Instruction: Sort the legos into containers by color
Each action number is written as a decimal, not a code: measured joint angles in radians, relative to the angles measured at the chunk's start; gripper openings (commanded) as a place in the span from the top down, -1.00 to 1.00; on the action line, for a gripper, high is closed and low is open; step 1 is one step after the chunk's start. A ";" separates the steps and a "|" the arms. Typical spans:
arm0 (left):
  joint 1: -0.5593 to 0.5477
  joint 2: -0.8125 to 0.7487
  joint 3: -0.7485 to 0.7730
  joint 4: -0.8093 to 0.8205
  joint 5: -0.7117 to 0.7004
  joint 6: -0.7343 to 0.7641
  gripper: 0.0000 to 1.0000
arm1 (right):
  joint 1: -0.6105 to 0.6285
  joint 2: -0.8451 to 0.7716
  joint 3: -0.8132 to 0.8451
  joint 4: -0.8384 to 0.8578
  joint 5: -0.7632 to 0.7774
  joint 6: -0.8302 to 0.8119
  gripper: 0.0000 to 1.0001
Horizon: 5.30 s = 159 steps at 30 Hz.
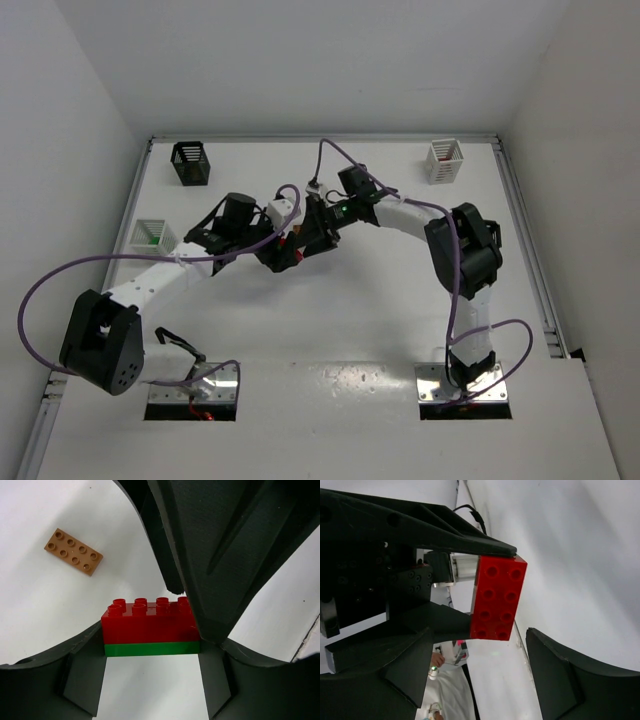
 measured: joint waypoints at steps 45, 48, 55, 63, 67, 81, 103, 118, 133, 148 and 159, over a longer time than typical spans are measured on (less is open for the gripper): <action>0.187 -0.064 0.001 -0.034 0.163 -0.137 -0.87 | -0.113 -0.018 -0.126 0.211 -0.084 0.074 0.99; 0.252 -0.013 0.000 -0.006 0.318 -0.263 -0.87 | -0.117 -0.072 -0.130 0.158 -0.060 -0.032 0.99; 0.297 0.103 -0.076 0.283 0.576 -0.718 -0.87 | -0.092 -0.188 -0.280 0.340 -0.038 0.005 0.99; 0.278 0.114 -0.052 0.509 0.601 -0.960 -0.76 | -0.086 -0.077 -0.352 0.953 -0.040 0.602 1.00; 0.269 0.114 -0.055 0.573 0.598 -1.019 -0.65 | -0.085 -0.032 -0.356 1.122 -0.033 0.788 1.00; 0.269 0.126 -0.074 0.655 0.583 -1.104 -0.36 | -0.071 -0.030 -0.356 1.342 -0.032 0.997 1.00; 0.270 0.126 -0.074 0.682 0.579 -1.177 0.01 | -0.055 -0.029 -0.356 1.358 -0.026 0.988 1.00; 0.270 0.126 -0.074 0.663 0.574 -1.168 0.84 | -0.060 -0.020 -0.357 1.367 -0.025 0.985 1.00; 0.289 0.021 -0.171 0.551 0.558 -1.038 0.92 | -0.293 -0.019 -0.400 1.366 0.021 0.983 1.00; 0.566 -0.109 0.179 -0.098 0.298 -0.382 1.00 | -0.305 -0.348 -0.397 0.642 0.034 0.283 1.00; 0.931 -0.056 0.270 -0.266 -0.041 -0.073 1.00 | -0.305 -0.393 -0.333 0.132 0.160 -0.203 1.00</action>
